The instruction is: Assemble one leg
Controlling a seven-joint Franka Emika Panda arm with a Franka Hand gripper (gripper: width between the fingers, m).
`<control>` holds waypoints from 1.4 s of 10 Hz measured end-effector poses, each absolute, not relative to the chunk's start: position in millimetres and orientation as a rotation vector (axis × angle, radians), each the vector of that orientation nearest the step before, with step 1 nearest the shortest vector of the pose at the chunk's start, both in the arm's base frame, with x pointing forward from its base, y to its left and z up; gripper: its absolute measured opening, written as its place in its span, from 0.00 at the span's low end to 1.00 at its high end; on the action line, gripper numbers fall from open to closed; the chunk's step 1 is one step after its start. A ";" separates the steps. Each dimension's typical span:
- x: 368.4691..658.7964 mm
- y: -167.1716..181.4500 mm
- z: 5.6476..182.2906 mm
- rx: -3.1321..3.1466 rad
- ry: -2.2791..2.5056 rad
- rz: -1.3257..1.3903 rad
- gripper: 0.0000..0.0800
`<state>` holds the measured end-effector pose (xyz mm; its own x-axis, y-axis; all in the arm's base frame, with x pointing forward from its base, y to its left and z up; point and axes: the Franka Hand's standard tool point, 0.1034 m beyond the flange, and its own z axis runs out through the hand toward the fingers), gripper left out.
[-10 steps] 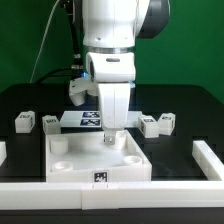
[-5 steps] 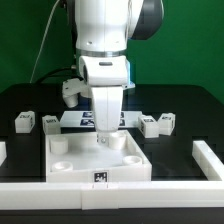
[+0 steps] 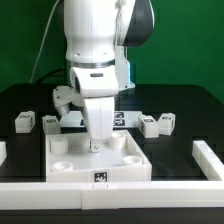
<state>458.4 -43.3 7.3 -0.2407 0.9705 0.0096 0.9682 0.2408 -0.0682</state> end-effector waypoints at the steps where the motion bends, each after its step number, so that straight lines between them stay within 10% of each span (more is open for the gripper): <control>1: 461.7 -40.5 9.1 -1.895 -2.450 0.071 0.81; 5: 462.8 -40.4 9.3 -1.891 -2.456 0.072 0.56; 7: 462.6 -40.6 9.0 -1.891 -2.455 0.072 0.11; 14: 464.6 -41.3 10.0 -1.901 -2.456 0.064 0.08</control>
Offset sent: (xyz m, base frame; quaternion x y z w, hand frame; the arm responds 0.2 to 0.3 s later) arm 0.0000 0.0000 0.0000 0.0000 0.0000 0.0000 1.0000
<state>464.6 -41.3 10.0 -0.2506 0.9681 0.0025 0.9666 0.2504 -0.0541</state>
